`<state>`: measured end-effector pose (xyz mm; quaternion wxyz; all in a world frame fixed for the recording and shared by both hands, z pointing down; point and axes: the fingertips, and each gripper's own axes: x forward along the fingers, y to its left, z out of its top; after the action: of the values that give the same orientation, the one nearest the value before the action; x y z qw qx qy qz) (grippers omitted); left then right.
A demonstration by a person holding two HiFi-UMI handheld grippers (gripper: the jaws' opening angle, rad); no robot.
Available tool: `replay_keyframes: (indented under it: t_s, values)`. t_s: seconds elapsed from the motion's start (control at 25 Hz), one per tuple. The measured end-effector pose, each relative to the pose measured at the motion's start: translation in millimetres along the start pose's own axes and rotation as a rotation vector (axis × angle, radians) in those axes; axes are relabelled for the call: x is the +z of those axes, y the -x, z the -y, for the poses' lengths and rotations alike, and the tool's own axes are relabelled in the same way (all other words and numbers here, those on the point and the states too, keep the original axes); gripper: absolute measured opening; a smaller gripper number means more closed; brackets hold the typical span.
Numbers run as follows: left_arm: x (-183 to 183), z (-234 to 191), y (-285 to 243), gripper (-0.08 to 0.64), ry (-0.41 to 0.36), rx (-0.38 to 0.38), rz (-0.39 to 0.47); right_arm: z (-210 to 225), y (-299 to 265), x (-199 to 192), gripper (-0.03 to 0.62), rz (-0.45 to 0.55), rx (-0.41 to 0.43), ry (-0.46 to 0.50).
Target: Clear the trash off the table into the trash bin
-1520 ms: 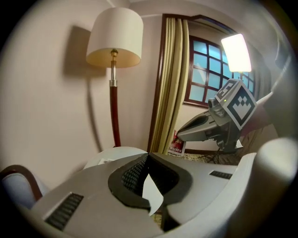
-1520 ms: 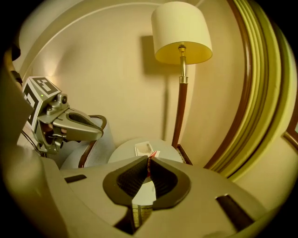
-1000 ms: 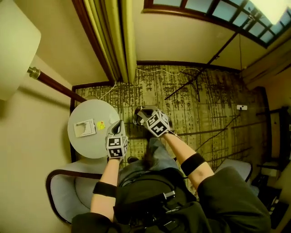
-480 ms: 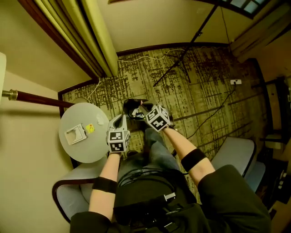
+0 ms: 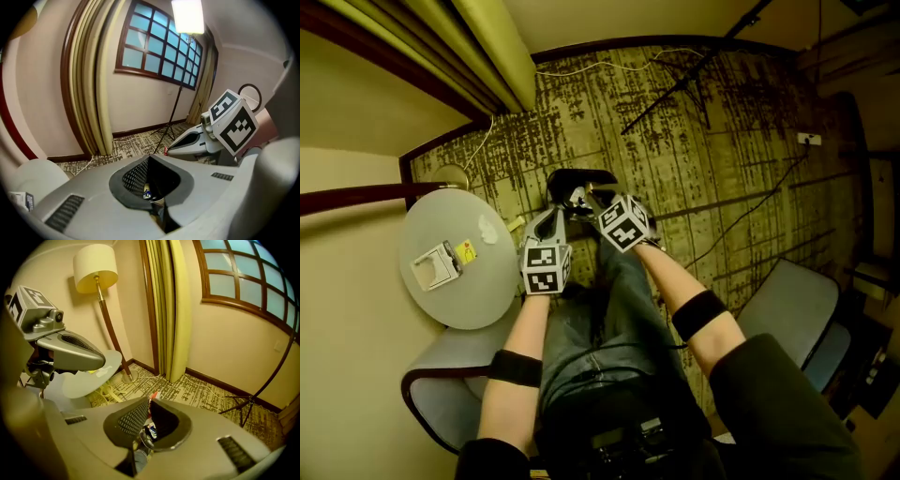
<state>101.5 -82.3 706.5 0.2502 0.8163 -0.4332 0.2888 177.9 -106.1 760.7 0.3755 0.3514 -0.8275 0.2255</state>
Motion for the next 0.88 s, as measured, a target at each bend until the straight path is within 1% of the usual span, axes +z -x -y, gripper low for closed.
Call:
replay_keyframes:
  t_s: [0.24, 0.48, 0.72, 0.88]
  values:
    - [-54, -23, -86, 0.0, 0.029, 0.011, -0.029, 22, -88, -59, 0.038, -0.043, 0.029, -0.044]
    - [-116, -38, -151, 0.0, 0.052, 0.018, -0.065, 32, -168, -123, 0.038, -0.09, 0.055, -0.083]
    - [-162, -56, -198, 0.0, 0.075, 0.02, -0.085, 31, -232, -160, 0.043, -0.122, 0.079, -0.079]
    - [-186, -69, -221, 0.0, 0.092, 0.028, -0.09, 32, -266, -176, 0.052, -0.133, 0.084, -0.077]
